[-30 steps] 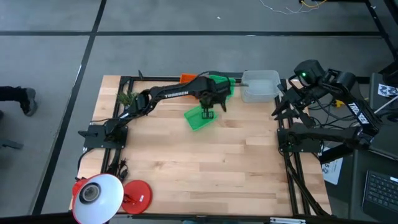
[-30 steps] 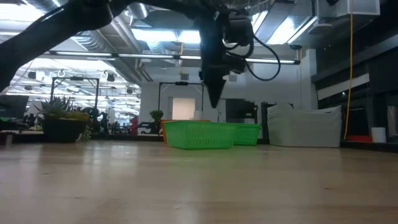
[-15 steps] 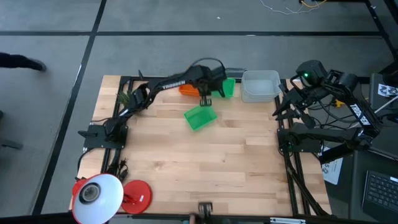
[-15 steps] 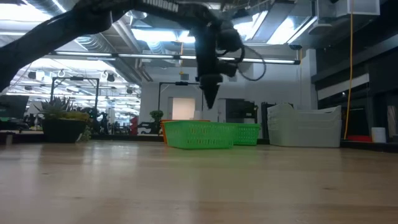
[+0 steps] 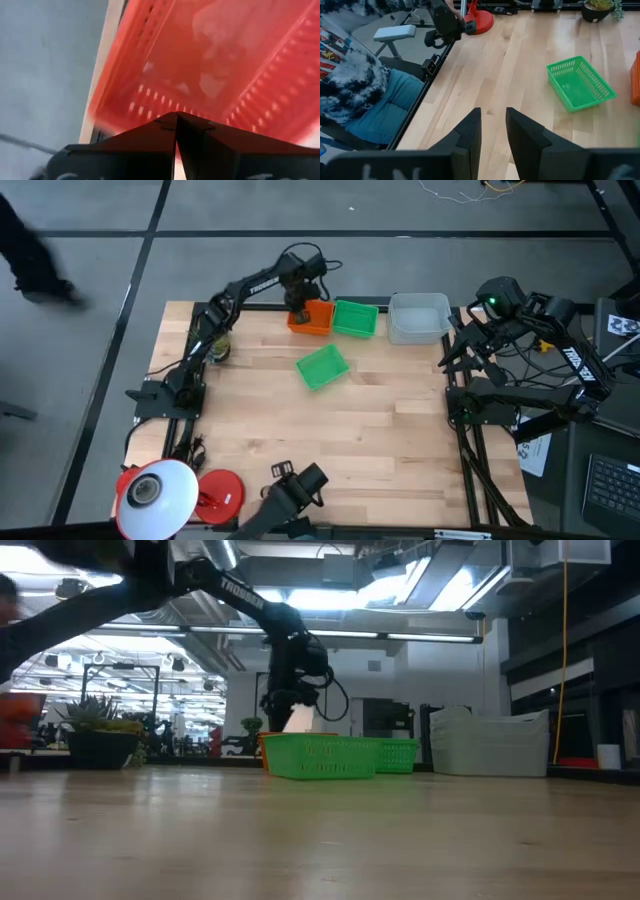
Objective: Stack baskets by color
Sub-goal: Adjust the orange bin
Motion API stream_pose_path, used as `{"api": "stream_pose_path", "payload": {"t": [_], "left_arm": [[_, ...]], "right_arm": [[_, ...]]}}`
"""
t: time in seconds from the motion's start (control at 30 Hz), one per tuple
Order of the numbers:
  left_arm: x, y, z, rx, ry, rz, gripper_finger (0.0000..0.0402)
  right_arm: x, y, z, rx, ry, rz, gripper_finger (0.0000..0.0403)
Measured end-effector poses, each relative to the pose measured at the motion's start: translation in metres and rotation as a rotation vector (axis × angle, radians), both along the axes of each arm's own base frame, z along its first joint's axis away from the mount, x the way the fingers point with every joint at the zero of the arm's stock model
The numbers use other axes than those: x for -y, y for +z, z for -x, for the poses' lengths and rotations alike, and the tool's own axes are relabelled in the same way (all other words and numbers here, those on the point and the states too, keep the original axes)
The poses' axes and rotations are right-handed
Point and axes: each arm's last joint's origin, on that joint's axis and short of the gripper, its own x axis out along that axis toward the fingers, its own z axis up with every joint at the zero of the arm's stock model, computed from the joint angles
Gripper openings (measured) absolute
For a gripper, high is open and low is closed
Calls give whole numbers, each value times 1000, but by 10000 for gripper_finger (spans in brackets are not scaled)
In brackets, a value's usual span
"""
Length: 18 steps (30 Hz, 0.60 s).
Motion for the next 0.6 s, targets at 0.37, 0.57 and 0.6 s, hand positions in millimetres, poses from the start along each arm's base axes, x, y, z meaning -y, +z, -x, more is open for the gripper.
{"api": "stream_pose_path", "payload": {"t": [0.37,0.57,0.6], "left_arm": [[2,-26,10,-125,46,-5,0],[-1,-26,18,-152,151,5,0],[-2,-26,18,-150,156,4,0]], "right_arm": [[0,0,0,0,0,0,90],[0,0,0,0,0,0,90],[0,0,0,0,0,0,90]]}}
